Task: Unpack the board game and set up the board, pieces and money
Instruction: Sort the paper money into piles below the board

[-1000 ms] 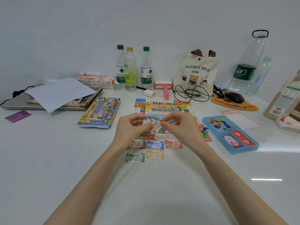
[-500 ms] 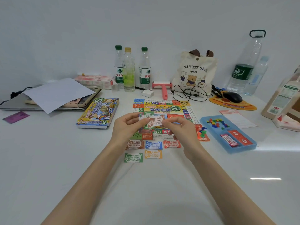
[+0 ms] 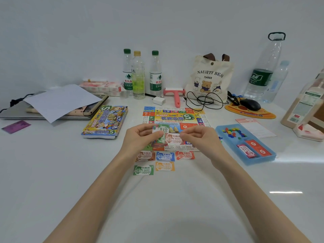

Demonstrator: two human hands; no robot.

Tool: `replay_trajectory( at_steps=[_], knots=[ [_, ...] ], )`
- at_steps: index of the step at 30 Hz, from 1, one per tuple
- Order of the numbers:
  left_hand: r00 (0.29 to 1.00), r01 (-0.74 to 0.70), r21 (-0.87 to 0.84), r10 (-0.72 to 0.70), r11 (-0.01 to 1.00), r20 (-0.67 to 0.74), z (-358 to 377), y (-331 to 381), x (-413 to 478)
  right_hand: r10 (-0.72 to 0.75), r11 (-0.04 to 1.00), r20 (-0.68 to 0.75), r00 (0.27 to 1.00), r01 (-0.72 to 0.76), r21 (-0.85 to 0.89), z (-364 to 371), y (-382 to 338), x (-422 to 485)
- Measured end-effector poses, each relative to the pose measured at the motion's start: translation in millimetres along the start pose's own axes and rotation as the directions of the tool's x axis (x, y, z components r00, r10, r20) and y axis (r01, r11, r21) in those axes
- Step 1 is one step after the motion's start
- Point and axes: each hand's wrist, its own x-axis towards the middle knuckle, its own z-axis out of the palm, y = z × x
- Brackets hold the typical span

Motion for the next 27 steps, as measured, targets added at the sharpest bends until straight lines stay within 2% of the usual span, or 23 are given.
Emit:
replay_trajectory(
  at_steps=[9, 16, 23, 27],
  knots=[
    [0.998, 0.029, -0.111, -0.035, 0.993, -0.055, -4, -1, 2, 0.113, 0.966, 0.101, 0.988, -0.086, -0.242, -25, 20, -10],
    [0.997, 0.038, -0.107, -0.045, 0.994, -0.062, -4, -2, 3, 0.099, 0.885, 0.101, 0.990, -0.041, -0.464, -19, 34, -13],
    [0.995, 0.039, -0.141, -0.051, 0.989, -0.087, -9, -1, 4, 0.085, 0.863, 0.099, 0.991, -0.023, -0.504, -19, 36, -12],
    [0.992, 0.022, -0.170, -0.042, 0.985, -0.120, -13, 2, 6, 0.103, 0.924, 0.142, 0.984, -0.042, -0.380, -22, 23, -15]
  ],
)
